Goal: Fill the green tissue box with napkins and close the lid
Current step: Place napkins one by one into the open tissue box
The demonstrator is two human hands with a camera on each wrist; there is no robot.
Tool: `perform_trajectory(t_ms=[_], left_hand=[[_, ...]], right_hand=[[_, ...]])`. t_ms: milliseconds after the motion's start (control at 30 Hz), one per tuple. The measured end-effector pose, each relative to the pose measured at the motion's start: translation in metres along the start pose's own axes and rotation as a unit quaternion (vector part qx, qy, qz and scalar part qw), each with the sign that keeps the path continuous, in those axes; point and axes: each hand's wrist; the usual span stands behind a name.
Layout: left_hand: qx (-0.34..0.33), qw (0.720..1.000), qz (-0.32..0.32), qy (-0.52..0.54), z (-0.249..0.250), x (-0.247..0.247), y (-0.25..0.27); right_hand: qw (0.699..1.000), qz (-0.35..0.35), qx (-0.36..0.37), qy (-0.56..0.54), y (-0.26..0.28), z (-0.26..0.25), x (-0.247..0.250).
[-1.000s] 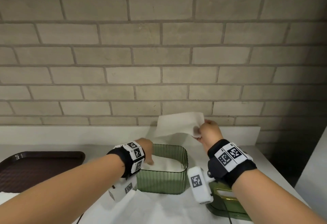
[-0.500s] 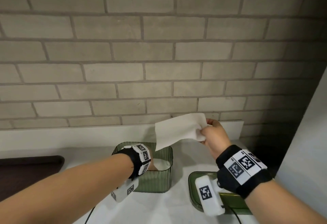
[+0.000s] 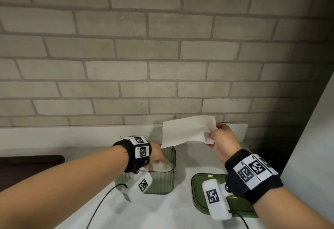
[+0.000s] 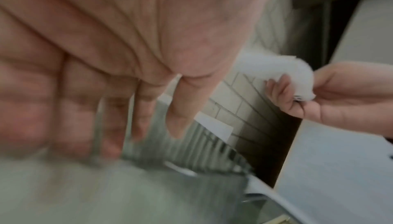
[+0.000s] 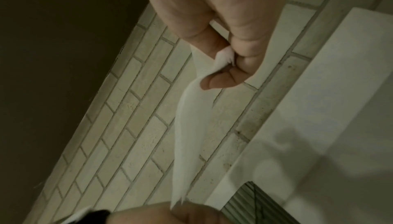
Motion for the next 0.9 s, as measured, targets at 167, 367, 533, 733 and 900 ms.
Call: perform_trajectory(t_ms=[167, 367, 533, 733, 900], left_hand=[[0.037, 0.995, 0.07, -0.061, -0.059, 0.025, 0.01], [-0.03, 0.989, 0.137, -0.051, -0.117, 0.021, 0.035], [-0.107, 0.973, 0.201, -0.015, -0.127, 0.002, 0.032], [-0.153, 0.955, 0.239, 0.086, -0.137, -0.002, 0.028], [-0.146, 0.946, 0.271, 0.104, -0.136, 0.008, 0.031]], right_hand=[[0.998, -0.011, -0.037, -0.044, 0.005, 0.002, -0.015], [0.994, -0.058, -0.092, -0.006, 0.014, 0.037, -0.066], [0.989, -0.064, -0.116, 0.06, 0.025, 0.066, -0.106], [0.959, -0.109, -0.079, 0.249, 0.039, 0.065, -0.113], [0.883, -0.209, -0.052, 0.418, 0.041, 0.05, -0.116]])
Point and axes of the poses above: each hand's wrist, its own y-axis away from the middle knuckle, its own x-axis out of the back of the hand, z = x × y, and after that the axes turned 15 degrees about x, right-handed
